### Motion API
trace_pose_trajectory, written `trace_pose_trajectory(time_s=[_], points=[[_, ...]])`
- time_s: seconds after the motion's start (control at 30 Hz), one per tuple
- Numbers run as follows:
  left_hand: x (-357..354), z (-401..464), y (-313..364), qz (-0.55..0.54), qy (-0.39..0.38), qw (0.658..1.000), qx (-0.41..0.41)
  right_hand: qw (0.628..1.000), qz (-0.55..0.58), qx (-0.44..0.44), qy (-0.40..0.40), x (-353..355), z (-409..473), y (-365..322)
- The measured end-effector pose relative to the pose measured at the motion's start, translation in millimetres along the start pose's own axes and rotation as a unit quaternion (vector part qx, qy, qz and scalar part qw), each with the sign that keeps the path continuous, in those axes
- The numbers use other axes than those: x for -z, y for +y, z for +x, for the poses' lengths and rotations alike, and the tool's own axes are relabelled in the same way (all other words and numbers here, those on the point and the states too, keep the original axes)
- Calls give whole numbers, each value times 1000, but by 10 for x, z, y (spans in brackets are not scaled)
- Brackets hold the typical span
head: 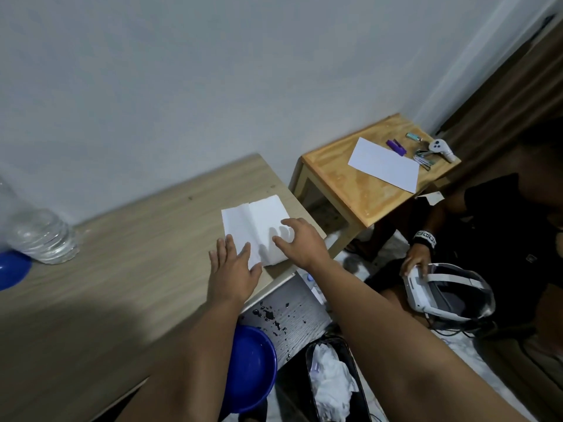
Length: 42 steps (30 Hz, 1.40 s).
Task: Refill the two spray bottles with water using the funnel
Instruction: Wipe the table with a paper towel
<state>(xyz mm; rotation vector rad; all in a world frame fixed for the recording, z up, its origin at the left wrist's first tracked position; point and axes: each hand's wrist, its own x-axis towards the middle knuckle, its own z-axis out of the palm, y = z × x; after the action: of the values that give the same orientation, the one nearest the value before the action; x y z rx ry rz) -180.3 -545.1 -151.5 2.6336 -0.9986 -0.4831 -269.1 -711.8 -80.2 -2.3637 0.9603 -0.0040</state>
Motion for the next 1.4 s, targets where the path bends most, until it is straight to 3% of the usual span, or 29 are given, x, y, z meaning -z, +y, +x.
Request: trace_pose_trajectory(time_s=[0.27, 0.43, 0.67, 0.87, 1.07, 1.13, 1.23, 1.4], points=[[114, 28, 122, 21, -7, 1000, 22, 1000, 12, 15, -14, -20, 48, 66], [492, -56, 218, -43, 17, 997, 57, 1000, 3, 11, -18, 13, -53, 26], [1008, -85, 393, -140, 104, 984, 39, 988, -99, 24, -118, -30, -130, -80], [1102, -60, 353, -159, 144, 976, 32, 992, -95, 30, -83, -20, -142, -146], [1176, -16, 462, -187, 132, 973, 12, 997, -49, 16, -50, -20, -129, -282], [1185, -18, 474, -190, 141, 972, 10, 999, -19, 13, -40, -54, -137, -299], [1234, -21, 453, -195, 163, 967, 12, 993, 117, -23, -14, -46, -133, -342], [1460, -87, 329, -293, 177, 938, 48, 922, 367, -118, -27, 36, -16, -607]])
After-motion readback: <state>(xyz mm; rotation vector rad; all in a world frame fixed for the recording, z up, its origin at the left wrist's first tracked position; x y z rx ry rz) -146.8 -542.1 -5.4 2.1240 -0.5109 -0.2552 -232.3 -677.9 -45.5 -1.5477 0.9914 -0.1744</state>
